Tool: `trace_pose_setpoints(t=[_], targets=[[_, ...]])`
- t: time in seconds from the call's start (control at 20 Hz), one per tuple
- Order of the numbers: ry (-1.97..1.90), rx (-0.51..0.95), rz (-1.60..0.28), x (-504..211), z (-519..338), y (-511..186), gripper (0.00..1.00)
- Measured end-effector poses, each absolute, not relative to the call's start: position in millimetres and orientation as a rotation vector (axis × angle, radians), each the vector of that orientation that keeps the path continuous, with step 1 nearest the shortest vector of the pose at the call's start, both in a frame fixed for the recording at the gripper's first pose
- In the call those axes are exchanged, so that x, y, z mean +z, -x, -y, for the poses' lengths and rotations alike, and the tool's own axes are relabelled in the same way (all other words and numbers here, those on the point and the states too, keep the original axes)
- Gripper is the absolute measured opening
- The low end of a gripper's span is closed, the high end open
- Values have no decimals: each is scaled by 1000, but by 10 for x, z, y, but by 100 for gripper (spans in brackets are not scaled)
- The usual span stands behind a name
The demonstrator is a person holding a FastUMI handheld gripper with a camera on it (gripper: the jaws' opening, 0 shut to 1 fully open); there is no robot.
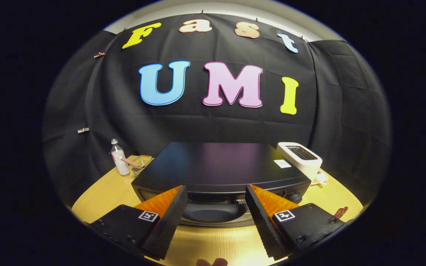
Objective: Open the toaster oven, put the food inside, and close the toaster oven door.
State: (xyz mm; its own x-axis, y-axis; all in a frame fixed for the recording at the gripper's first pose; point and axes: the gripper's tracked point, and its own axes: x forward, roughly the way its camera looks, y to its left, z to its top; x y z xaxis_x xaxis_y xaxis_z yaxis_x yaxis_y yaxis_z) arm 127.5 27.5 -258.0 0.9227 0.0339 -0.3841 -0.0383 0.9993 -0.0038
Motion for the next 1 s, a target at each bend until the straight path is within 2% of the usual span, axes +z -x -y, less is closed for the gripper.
trace_pose_setpoints(t=[0.45,0.7,1.0], targets=[[-33,46,-396,-2713,-331,-1152,98],[-34,46,-424,-2861,-277,-588,97],[-1,58,-541,-3384,-240,77,98]])
